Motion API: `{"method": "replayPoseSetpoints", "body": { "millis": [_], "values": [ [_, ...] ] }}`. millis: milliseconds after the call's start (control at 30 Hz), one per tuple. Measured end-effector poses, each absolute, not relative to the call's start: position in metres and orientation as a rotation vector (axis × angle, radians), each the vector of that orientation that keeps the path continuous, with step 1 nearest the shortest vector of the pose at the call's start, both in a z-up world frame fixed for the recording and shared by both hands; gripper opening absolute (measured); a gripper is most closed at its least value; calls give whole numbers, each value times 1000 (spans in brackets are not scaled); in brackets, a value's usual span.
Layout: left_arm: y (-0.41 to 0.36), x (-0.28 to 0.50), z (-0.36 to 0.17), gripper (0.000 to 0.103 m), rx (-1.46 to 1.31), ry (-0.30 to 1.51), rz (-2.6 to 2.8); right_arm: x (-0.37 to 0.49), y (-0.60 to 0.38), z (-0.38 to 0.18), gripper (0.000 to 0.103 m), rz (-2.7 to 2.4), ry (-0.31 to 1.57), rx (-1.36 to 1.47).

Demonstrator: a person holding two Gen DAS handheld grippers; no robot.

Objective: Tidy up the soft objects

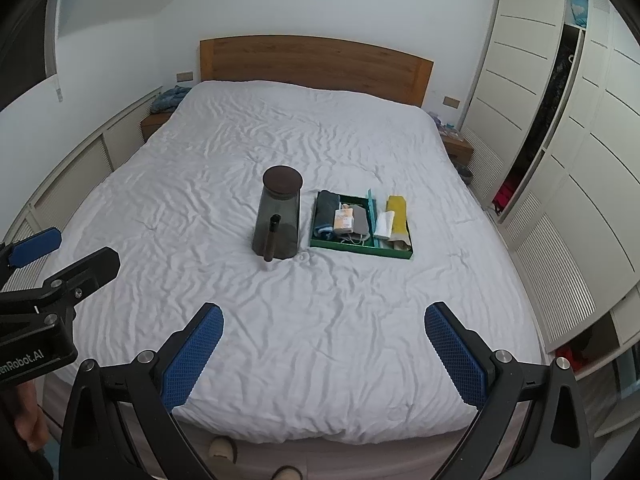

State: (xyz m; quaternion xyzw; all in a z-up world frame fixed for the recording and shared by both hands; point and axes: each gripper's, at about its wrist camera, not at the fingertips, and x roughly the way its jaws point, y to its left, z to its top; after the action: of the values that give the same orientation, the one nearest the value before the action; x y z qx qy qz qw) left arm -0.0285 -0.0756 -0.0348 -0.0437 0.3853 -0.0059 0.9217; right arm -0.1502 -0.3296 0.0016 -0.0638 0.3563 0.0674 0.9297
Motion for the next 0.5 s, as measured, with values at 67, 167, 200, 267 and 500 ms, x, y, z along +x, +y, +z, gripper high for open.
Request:
{"method": "replayPoseSetpoints", "body": {
  "millis": [67,167,200,267,500],
  "values": [
    [-76,-30,-34,93,-88,786,-9,-151,-329,2,103,141,727,-133],
    [-76,-33,-33,93,-89,779,-7,-152,-327,1,103,142,725,-136],
    [-76,-33,-32,93,-89,778,-6,-153,-327,1,103,144,725,-136],
    [-76,-35,-32,93,-88,776,-4,-154,-326,1,103,145,723,-138],
    [-77,-37,-30,93,-86,772,0,-156,-325,2,103,148,717,-143]
  ]
}}
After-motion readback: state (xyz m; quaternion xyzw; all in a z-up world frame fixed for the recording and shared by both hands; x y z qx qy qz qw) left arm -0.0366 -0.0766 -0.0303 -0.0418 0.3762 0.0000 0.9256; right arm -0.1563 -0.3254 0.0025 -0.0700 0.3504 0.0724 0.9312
